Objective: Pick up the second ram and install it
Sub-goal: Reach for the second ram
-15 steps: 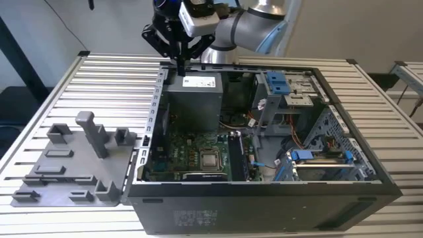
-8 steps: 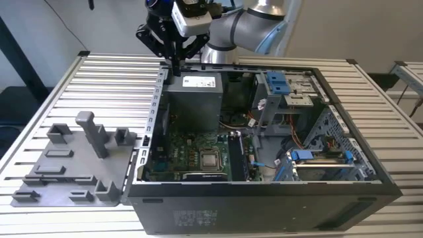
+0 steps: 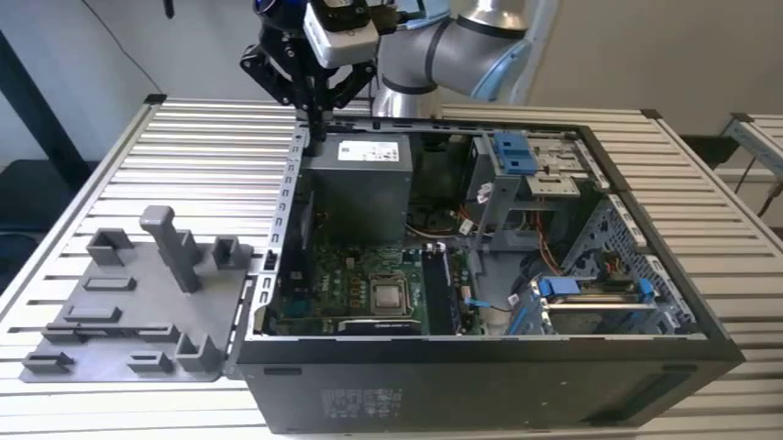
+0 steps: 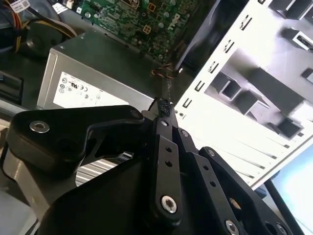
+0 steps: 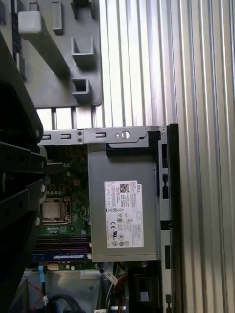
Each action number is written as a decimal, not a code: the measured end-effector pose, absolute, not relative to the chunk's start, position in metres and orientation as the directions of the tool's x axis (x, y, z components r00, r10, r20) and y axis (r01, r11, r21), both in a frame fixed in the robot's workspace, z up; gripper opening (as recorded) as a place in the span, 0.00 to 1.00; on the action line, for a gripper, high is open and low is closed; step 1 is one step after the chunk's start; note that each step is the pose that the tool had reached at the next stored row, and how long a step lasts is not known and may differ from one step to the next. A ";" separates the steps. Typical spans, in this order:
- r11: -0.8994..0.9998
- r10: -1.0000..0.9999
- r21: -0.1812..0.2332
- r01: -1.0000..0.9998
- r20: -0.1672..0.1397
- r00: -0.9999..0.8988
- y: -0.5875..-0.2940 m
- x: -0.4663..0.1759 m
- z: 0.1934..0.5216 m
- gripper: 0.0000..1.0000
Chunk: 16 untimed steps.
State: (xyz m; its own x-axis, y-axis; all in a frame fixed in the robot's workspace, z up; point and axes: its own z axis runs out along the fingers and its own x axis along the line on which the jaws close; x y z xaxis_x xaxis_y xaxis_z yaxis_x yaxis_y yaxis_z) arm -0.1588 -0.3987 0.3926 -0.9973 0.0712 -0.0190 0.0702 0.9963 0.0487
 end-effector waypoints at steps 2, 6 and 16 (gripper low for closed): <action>0.996 0.071 0.049 0.070 -0.019 -0.997 -0.399 -0.161 0.393 0.11; 0.996 0.071 0.049 0.070 -0.019 -0.997 -0.399 -0.167 0.393 0.11; 0.996 0.071 0.049 0.070 -0.019 -0.997 -0.399 -0.180 0.393 0.11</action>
